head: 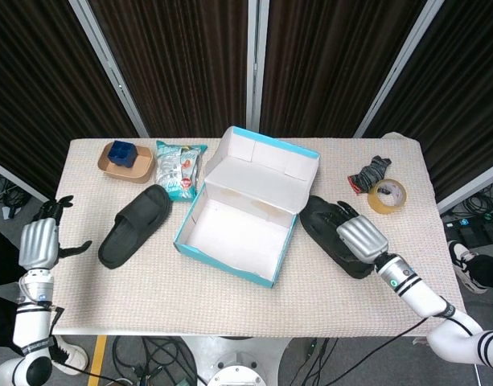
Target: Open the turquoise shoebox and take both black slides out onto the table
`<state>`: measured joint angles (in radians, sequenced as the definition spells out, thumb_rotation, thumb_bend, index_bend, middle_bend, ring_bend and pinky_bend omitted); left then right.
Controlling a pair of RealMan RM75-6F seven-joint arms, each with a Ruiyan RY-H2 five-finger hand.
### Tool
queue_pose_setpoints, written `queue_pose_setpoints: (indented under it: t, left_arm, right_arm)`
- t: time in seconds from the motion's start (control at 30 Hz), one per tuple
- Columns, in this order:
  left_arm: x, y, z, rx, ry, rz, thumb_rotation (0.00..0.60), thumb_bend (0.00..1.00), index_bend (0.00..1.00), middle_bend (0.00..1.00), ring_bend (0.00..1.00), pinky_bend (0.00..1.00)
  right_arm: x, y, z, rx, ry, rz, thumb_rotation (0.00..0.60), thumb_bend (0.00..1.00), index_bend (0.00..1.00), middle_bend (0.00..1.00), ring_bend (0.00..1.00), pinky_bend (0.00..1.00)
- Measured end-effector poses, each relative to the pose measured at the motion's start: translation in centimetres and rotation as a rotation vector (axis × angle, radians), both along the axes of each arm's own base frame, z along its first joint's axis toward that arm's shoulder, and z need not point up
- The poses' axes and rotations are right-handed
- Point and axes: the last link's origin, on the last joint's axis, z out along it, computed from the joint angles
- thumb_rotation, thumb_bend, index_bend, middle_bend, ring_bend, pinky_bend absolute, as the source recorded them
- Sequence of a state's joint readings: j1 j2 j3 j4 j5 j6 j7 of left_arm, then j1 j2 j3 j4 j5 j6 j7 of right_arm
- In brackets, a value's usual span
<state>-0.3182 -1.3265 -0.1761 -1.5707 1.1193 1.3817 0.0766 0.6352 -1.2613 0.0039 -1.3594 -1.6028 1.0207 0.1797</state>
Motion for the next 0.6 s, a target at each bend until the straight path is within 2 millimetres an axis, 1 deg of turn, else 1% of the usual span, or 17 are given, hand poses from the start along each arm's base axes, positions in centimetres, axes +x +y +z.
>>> queue_pose_setpoints:
  t: [0.07,0.2,0.27,0.33,0.43,0.5,0.57,0.6]
  left_arm:
    - [-0.3,-0.4,0.6,0.008,0.024,-0.006,0.600,0.04,0.15,0.23,0.12,0.24]
    - [-1.2,-1.5,1.6,0.017,0.124,-0.039,0.600,0.04,0.18,0.23,0.12,0.21]
    - [-2.0,-2.3,2.1,0.029,0.184,-0.055,0.600,0.04,0.19,0.23,0.12,0.20]
    - [-3.2,-3.7,2.7,0.046,0.247,-0.053,0.600,0.04,0.19,0.23,0.12,0.19]
    - [-4.6,-6.2,3.1,0.046,0.275,-0.017,0.600,0.04,0.19,0.23,0.12,0.19]
    - [-5.0,-7.7,3.1,0.033,0.271,0.010,0.600,0.04,0.19,0.23,0.12,0.19]
    - [-5.0,-8.7,3.1,0.023,0.263,0.023,0.600,0.04,0.19,0.23,0.12,0.19]
    - [-4.8,-9.2,3.0,0.018,0.258,0.027,0.600,0.04,0.19,0.23,0.12,0.19]
  right_arm:
    - [-0.5,0.4,1.1,-0.041,-0.037,-0.011,0.600,0.26,0.00,0.14,0.00,0.00]
    - [-3.0,1.9,3.7,-0.142,-0.071,-0.089,0.600,0.28,0.00,0.12,0.00,0.12]
    - [-4.6,3.1,4.9,-0.200,-0.081,-0.145,0.600,0.28,0.00,0.09,0.00,0.11]
    - [-6.0,4.6,6.0,-0.258,-0.096,-0.197,0.600,0.28,0.00,0.07,0.00,0.08]
    - [-7.8,7.1,7.5,-0.335,-0.121,-0.261,0.600,0.28,0.00,0.06,0.00,0.06]
    - [-8.7,8.6,8.2,-0.373,-0.137,-0.294,0.600,0.28,0.00,0.06,0.00,0.05]
    - [-9.5,10.4,8.8,-0.405,-0.155,-0.326,0.600,0.28,0.00,0.06,0.00,0.04]
    - [-9.6,10.8,8.9,-0.409,-0.158,-0.332,0.600,0.28,0.00,0.06,0.00,0.04]
